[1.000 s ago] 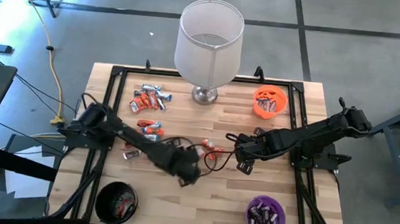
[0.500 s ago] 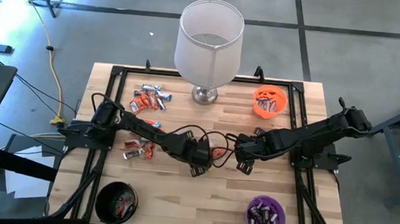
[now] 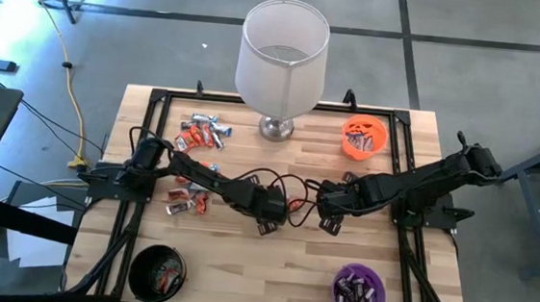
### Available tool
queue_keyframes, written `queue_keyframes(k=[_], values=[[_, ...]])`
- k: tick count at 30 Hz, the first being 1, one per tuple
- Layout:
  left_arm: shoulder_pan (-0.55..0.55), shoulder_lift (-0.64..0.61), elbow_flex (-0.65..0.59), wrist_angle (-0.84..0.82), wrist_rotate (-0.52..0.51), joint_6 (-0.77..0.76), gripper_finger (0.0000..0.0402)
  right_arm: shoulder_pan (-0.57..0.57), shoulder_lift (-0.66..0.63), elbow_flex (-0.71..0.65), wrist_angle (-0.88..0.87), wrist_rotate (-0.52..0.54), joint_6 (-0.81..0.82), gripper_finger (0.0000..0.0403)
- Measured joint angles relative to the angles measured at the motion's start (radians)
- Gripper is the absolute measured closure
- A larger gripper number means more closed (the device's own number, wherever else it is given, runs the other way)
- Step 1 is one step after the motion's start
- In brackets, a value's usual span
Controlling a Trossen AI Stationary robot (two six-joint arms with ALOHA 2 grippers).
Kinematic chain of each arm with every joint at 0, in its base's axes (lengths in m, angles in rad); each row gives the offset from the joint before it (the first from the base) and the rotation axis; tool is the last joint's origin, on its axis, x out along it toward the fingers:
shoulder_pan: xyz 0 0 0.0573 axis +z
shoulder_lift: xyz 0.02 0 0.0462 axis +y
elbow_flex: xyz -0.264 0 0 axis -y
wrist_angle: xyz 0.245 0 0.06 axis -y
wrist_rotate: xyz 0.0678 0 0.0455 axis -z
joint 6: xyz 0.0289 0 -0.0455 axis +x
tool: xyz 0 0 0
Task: Sort candy
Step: Put the orange chocolate bar into the black bucket
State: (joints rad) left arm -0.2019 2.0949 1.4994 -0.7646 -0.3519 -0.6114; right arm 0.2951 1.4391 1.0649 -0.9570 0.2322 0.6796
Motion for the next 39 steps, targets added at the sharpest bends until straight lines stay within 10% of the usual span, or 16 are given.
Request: queue_keyframes(k=[39], values=[[0.005,0.053,0.000,-0.010,0.044,-0.086,0.0241,0.000,0.000,0.000,0.003,0.000,0.000,0.0222]])
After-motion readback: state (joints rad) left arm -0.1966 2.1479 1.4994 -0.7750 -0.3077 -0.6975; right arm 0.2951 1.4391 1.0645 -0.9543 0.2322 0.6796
